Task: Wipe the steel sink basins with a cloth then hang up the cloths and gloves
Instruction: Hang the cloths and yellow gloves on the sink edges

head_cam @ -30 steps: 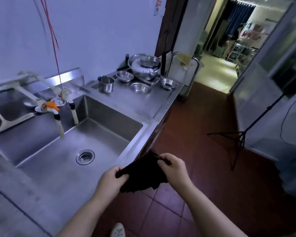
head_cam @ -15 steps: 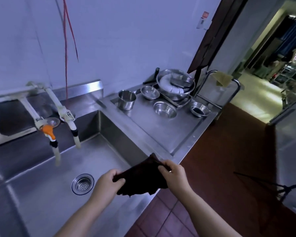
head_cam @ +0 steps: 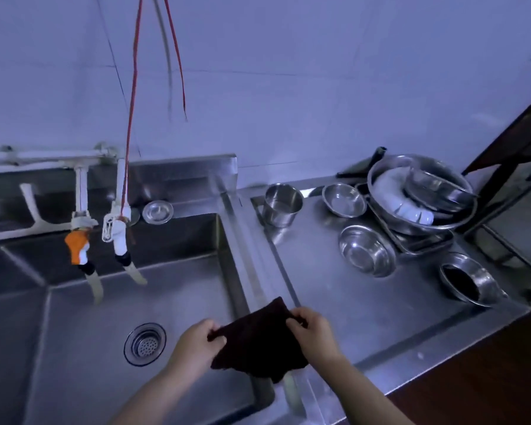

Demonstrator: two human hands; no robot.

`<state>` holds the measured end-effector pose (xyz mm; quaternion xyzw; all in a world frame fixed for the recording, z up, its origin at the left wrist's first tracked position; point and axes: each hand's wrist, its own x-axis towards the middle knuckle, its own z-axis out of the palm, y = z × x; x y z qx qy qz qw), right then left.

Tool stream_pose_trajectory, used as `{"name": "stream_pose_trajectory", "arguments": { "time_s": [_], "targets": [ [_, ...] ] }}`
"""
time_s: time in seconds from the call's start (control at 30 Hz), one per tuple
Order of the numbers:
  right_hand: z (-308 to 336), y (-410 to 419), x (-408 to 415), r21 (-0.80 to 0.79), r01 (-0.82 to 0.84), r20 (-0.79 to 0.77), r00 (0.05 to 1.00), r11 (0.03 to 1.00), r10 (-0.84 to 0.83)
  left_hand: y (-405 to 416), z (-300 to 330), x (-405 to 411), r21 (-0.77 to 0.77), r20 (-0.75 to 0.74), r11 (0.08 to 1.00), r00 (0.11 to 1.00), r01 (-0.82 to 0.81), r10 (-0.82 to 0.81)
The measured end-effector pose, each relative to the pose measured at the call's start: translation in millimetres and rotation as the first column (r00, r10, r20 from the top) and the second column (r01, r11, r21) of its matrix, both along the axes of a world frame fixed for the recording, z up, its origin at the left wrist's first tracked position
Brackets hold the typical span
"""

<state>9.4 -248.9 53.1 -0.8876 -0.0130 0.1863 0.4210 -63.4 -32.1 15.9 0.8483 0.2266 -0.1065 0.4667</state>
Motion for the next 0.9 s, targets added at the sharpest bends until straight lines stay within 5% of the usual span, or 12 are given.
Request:
{"name": "stream_pose_trajectory", "arguments": {
  "time_s": [0.3, 0.63, 0.9],
  "targets": [
    [-35, 5, 104, -0.146, -0.233, -0.082, 0.971, 0.962, 0.223, -7, -21, 77, 0.025, -0.095, 0.994, 0.990, -0.103, 0.105],
    [-61, 41, 174, -0.290, -0.193, -0.042, 0.981, 0.937, 0.189, 33, -59, 163, 0.011, -0.048, 0.975, 0.973, -0.224, 0.224],
    [-67, 49, 160, -0.304, -0.143, 0.075, 0.982, 0.942, 0.173, 42, -75, 140, 0.030, -0.049, 0.948, 0.947, -0.316, 0.317]
  ]
}}
